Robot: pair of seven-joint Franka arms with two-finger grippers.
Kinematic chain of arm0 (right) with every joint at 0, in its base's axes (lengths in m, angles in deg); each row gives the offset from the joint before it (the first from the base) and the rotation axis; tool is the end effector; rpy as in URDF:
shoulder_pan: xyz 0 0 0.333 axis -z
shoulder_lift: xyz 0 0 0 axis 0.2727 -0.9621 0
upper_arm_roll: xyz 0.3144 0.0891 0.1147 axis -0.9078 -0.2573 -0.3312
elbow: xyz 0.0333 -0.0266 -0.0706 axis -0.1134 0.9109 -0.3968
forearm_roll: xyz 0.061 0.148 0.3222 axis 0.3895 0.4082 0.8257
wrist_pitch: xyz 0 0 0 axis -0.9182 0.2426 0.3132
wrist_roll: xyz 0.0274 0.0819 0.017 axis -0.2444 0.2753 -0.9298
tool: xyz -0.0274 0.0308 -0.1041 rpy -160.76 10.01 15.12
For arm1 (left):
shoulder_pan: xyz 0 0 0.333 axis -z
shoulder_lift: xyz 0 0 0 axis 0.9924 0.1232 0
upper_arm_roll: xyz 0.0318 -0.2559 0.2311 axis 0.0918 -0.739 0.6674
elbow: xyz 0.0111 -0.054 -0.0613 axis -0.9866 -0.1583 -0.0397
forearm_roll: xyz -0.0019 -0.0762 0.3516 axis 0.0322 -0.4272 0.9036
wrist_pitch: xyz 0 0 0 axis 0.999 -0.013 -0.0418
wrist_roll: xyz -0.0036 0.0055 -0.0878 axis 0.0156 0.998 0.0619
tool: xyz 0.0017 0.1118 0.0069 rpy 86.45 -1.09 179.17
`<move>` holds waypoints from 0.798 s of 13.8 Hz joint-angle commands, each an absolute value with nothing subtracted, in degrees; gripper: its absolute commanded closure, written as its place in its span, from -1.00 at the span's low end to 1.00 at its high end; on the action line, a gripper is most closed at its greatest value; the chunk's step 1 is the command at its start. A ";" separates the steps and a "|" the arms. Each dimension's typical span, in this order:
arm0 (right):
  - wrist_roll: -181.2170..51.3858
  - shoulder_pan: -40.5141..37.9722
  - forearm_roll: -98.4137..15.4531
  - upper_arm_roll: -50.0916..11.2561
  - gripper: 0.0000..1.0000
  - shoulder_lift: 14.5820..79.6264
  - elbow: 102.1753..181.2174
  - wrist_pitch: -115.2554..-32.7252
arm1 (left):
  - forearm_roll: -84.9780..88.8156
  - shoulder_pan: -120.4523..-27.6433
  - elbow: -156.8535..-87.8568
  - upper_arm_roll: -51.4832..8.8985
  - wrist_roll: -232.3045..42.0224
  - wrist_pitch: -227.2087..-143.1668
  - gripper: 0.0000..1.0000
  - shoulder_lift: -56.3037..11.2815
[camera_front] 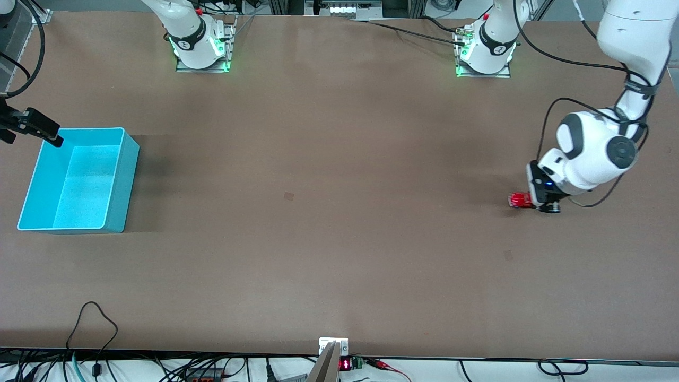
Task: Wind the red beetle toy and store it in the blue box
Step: 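Grasp the red car with the left gripper and pull it back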
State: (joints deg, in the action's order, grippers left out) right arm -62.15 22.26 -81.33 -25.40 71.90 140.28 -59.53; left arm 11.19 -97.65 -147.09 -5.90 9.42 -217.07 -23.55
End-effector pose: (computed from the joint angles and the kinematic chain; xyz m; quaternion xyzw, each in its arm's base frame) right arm 0.5257 -0.0590 0.6217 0.9984 -0.0279 0.0400 0.0282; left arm 0.5466 0.1156 0.2447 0.7301 -0.6833 0.0072 0.0054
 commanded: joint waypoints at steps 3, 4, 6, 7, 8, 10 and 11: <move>-62.34 22.86 -80.79 -25.83 -1.00 72.41 140.50 -59.44 | 12.23 -102.43 -142.09 -6.13 15.19 -218.41 0.36 -15.18; -62.34 22.86 -80.79 -25.83 -1.00 72.41 140.50 -59.44 | 12.23 -102.52 -142.09 -6.13 15.20 -218.41 0.36 -15.17; -62.34 23.03 -80.79 -25.83 -1.00 72.41 140.50 -59.36 | 12.23 -102.61 -142.09 -6.13 15.28 -218.41 0.36 -15.17; -62.34 23.38 -80.79 -25.83 -1.00 72.33 140.50 -59.44 | 12.23 -102.61 -142.09 -6.13 15.28 -218.41 0.36 -15.17; -62.34 23.39 -80.79 -25.75 -1.00 72.33 140.50 -59.44 | 12.23 -102.70 -142.09 -6.13 15.28 -218.41 0.36 -15.17; -62.34 23.30 -80.79 -25.75 -1.00 72.33 140.50 -59.36 | 12.23 -102.87 -142.09 -6.13 15.28 -218.41 0.35 -15.17; -62.34 23.39 -80.79 -25.75 -1.00 72.33 140.50 -59.44 | 12.23 -102.96 -142.09 -6.13 15.37 -218.49 0.16 -15.26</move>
